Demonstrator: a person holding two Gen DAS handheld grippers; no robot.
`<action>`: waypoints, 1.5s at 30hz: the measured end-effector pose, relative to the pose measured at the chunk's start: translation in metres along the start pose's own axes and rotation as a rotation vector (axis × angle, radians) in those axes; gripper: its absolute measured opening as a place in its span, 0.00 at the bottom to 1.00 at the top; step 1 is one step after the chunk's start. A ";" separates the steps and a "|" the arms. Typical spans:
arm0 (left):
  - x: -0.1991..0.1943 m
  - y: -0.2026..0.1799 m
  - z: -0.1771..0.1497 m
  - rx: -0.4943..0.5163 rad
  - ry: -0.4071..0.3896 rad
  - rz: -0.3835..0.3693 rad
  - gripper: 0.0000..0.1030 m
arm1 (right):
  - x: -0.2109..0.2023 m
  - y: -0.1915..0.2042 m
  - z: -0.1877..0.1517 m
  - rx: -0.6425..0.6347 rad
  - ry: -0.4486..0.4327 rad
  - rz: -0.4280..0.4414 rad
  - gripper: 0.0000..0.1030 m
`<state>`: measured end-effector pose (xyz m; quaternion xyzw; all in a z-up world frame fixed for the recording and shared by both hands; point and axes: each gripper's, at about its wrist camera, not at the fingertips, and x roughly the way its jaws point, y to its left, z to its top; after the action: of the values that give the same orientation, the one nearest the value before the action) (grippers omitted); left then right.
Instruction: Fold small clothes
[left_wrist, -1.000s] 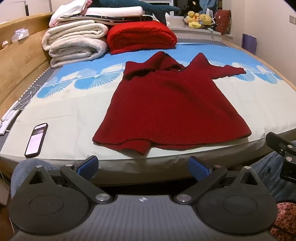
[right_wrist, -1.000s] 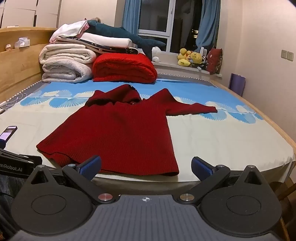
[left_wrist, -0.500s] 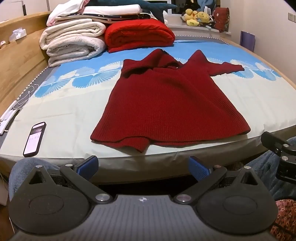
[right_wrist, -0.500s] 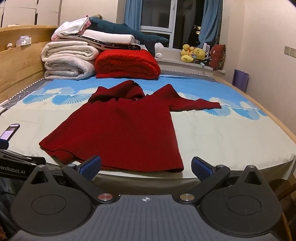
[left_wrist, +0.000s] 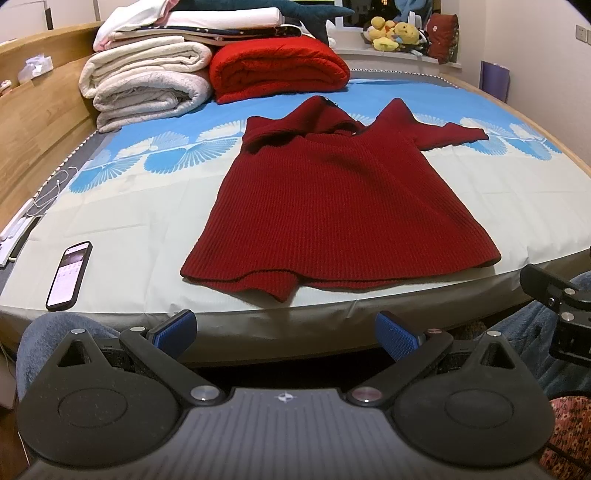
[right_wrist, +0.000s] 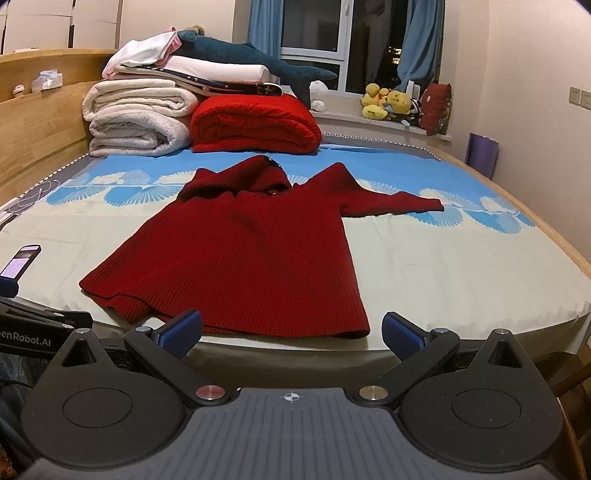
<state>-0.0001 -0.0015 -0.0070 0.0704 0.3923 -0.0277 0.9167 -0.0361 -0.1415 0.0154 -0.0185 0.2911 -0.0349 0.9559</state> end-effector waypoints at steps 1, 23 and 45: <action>0.000 0.000 0.000 0.000 0.001 0.000 1.00 | 0.000 0.000 0.001 0.000 0.002 0.001 0.99; -0.001 0.000 0.001 -0.001 0.001 -0.001 1.00 | 0.000 0.000 0.001 -0.003 0.012 0.003 0.99; 0.000 -0.001 0.000 0.000 0.003 -0.002 1.00 | 0.001 0.001 0.001 -0.003 0.018 0.005 0.99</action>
<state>-0.0001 -0.0024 -0.0069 0.0701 0.3938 -0.0287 0.9161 -0.0346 -0.1402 0.0159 -0.0187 0.2996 -0.0321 0.9533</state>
